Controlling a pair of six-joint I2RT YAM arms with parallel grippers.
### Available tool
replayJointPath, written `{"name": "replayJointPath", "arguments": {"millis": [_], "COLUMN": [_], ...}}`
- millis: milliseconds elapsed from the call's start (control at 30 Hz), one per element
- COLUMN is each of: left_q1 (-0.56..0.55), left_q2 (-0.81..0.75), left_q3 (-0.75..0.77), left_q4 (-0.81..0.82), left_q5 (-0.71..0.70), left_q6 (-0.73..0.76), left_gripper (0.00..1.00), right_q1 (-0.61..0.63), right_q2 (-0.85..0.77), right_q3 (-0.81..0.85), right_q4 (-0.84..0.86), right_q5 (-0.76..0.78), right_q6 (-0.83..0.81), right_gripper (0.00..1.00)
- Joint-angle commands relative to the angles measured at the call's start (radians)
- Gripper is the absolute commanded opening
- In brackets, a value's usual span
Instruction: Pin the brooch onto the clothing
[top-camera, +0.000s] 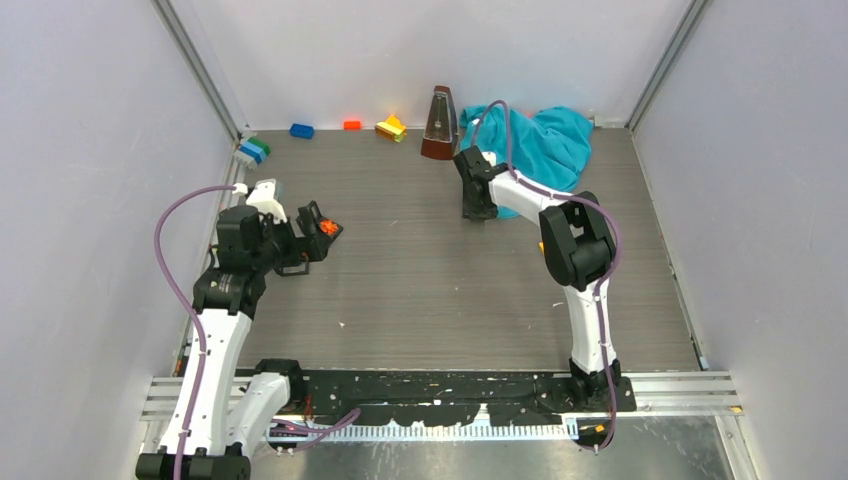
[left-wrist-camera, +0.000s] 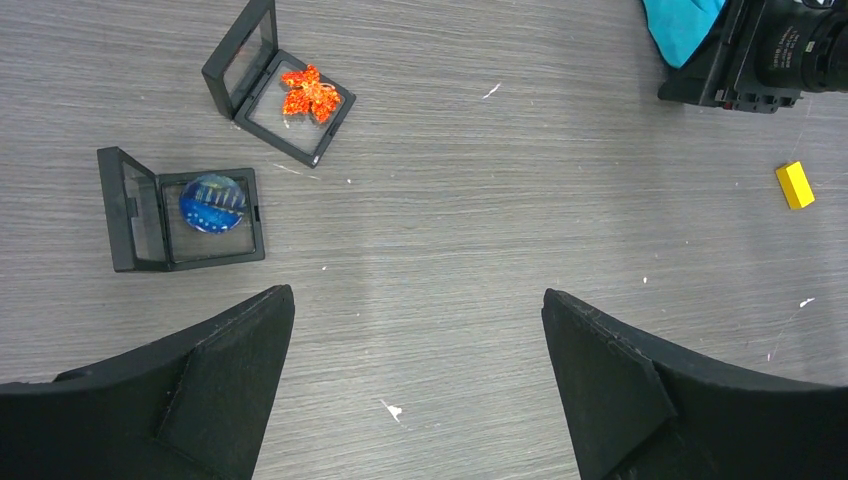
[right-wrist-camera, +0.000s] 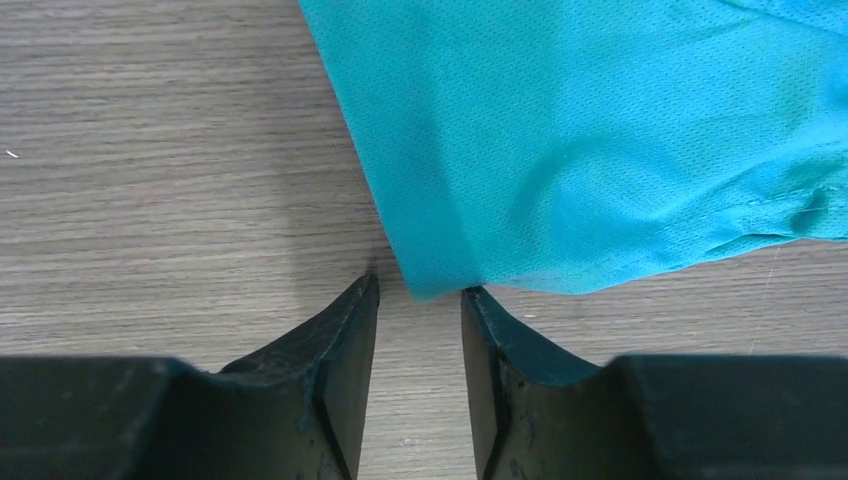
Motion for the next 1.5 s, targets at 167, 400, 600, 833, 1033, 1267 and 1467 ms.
{"name": "replayJointPath", "arguments": {"millis": [167, 400, 600, 833, 1033, 1267, 1467], "left_q1": [-0.001, -0.001, -0.001, -0.001, -0.001, -0.003, -0.05], "left_q2": [-0.011, -0.012, -0.017, -0.025, -0.027, -0.023, -0.045], "left_q3": [-0.003, -0.007, -0.013, -0.017, -0.019, -0.037, -0.13], "left_q4": [0.021, 0.032, 0.035, 0.035, 0.037, 0.073, 0.135], "left_q5": [0.012, 0.067, 0.068, 0.067, 0.07, 0.159, 0.228], "left_q6": [0.019, 0.038, 0.042, 0.037, 0.036, 0.017, -0.174], "left_gripper": [0.98, 0.98, 0.98, 0.98, 0.98, 0.96, 0.9], "right_q1": [-0.012, -0.001, 0.025, 0.11, 0.287, 0.521, 0.718], "right_q2": [0.058, -0.094, -0.303, -0.501, -0.622, -0.621, -0.542], "right_q3": [0.051, -0.074, -0.269, -0.418, -0.485, -0.516, -0.413], "right_q4": [-0.035, 0.039, 0.103, 0.073, 0.054, 0.163, 0.223], "right_q5": [0.085, 0.065, 0.033, 0.015, 0.011, -0.019, 0.037], "right_q6": [-0.038, -0.036, -0.029, 0.03, 0.127, 0.263, 0.302], "right_gripper": [0.1, 0.01, 0.01, 0.01, 0.01, 0.01, 0.01]}}
